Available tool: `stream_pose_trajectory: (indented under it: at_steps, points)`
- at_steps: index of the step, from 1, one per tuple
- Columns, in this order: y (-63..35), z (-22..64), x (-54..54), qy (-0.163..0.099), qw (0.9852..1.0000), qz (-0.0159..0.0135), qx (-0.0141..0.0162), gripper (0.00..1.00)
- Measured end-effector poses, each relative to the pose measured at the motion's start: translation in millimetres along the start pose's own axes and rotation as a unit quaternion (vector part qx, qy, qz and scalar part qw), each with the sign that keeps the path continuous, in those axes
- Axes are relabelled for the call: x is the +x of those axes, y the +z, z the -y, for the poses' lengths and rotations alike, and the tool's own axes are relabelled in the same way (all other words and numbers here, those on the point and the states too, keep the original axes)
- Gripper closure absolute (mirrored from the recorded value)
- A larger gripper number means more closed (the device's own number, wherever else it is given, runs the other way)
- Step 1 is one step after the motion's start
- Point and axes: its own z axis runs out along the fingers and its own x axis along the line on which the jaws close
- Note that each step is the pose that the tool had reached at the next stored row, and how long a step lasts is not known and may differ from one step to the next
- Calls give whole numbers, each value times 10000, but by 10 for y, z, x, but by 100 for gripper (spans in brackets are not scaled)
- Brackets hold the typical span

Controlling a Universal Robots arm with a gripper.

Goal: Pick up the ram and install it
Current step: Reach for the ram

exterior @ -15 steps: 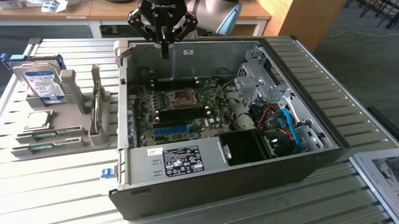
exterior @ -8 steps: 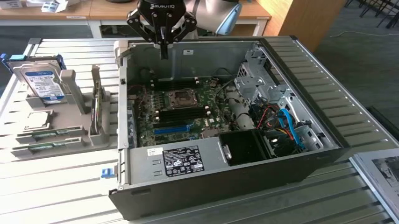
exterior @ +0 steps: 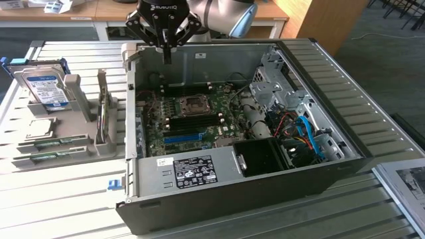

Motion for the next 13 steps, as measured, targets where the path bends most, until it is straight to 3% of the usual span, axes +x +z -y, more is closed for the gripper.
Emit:
stream_pose_trajectory:
  at_steps: [13]
  points:
    - [18,25,314,-1,10000,-2,41,90]
